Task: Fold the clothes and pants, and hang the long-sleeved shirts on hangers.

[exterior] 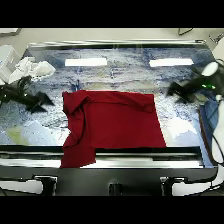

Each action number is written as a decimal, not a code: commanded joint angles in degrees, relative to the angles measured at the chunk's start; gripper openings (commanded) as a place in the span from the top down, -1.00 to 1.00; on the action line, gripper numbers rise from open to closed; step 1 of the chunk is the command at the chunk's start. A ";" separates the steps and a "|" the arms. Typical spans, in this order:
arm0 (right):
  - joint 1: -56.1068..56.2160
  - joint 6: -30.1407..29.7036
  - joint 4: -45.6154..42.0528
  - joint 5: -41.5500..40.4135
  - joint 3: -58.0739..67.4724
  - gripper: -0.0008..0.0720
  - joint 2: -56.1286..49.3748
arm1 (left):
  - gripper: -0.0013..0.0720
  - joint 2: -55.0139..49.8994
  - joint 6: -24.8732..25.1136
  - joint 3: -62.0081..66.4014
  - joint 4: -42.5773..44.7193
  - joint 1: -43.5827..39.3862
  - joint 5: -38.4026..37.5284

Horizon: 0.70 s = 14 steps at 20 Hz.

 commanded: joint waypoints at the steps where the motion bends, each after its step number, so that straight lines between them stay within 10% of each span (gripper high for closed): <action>1: -6.80 -4.46 -3.34 11.50 -9.14 -0.63 3.28 | -0.81 8.11 1.29 -16.68 6.56 3.43 3.02; 7: -6.99 -8.28 1.36 2.12 -30.62 -0.93 7.52 | -0.44 15.47 13.53 -47.19 -4.81 3.08 15.45; 14: -6.99 -8.70 1.66 0.98 -31.74 -0.91 7.52 | -0.27 15.26 13.49 -49.57 -6.93 -3.78 23.26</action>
